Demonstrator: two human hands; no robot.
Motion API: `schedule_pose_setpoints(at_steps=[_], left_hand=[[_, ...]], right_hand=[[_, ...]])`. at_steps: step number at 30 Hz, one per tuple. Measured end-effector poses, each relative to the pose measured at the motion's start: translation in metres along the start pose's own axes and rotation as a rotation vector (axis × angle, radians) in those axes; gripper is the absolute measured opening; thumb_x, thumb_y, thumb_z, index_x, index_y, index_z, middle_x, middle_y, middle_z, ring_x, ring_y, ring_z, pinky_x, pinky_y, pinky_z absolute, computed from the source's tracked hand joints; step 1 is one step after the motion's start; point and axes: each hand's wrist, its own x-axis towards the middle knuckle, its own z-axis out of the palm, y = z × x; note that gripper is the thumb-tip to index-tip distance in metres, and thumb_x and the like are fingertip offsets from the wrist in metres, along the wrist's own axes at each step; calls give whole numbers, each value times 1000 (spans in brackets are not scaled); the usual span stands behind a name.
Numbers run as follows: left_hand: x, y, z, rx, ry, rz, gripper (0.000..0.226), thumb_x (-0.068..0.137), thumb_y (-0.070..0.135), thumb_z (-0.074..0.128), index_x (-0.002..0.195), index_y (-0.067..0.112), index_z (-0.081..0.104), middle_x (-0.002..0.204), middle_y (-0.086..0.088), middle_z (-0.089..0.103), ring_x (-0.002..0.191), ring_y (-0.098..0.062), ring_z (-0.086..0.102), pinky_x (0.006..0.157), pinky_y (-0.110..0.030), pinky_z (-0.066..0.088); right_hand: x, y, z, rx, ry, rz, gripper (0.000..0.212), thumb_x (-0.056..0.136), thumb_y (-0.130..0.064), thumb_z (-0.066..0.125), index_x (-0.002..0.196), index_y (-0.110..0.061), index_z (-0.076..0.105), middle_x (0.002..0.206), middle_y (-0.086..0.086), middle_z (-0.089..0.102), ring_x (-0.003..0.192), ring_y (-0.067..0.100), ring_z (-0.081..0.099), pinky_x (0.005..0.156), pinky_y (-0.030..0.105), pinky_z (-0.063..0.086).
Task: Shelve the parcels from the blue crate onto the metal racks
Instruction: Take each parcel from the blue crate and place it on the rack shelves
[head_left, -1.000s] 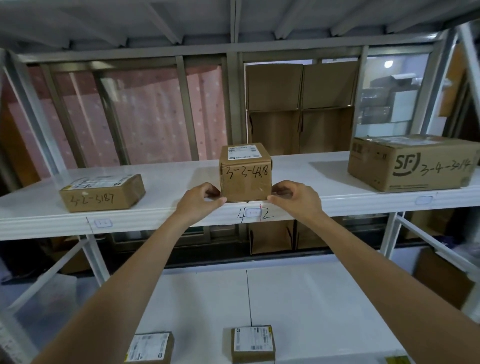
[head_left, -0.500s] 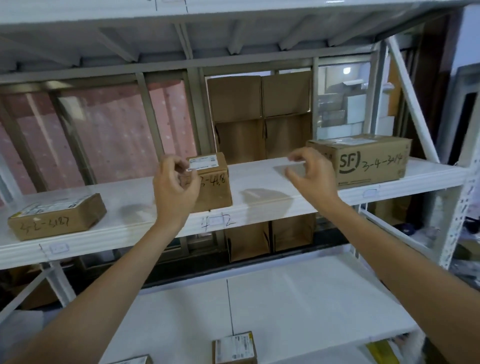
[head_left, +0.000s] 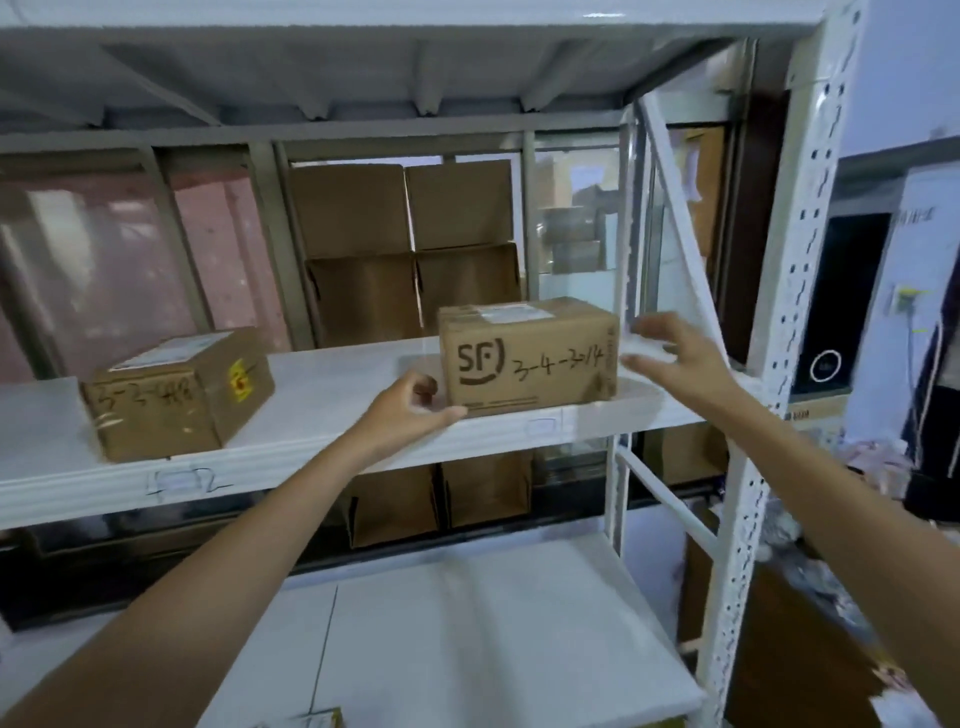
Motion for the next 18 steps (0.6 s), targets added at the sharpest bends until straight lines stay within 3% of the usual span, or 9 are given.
schedule_pose_setpoints(at_steps=[2,4,6,12,18], left_hand=[[1,-1,2,-55,57,-32,43,79,41,75,111,18,58,113,2,63,108,-15,60,94,-31,49],[-1,-2,2,-127,89,-55,33,80,31,76,106,15,61,107,1,67,107,-15,62,95,-31,49],[-2,-1,3,-117,97,-57,31,79,28,77,103,15,63,105,2,68,106,-14,63,96,-29,48],[2,1,5,-102,134,-85,27,80,27,77,101,15,64,102,3,69,103,-13,63,95,-29,48],[3,3,6,-112,168,-100,25,80,25,77,98,14,64,101,-2,69,99,-15,65,88,-26,49]], right_hand=[[0,14,7,32,-203,21,57,81,-29,77,130,-13,54,126,5,63,112,16,60,101,37,48],[0,23,14,84,-299,63,70,74,-41,79,133,-13,53,123,1,66,108,16,65,99,42,52],[2,30,19,98,-275,66,72,73,-43,80,133,-14,54,119,0,69,103,16,67,97,40,53],[2,29,24,-43,-209,-3,38,84,-36,73,118,-22,65,112,-11,70,98,10,67,89,35,53],[5,23,27,-174,-203,34,38,85,-46,67,119,-30,63,116,-17,69,104,7,66,84,34,52]])
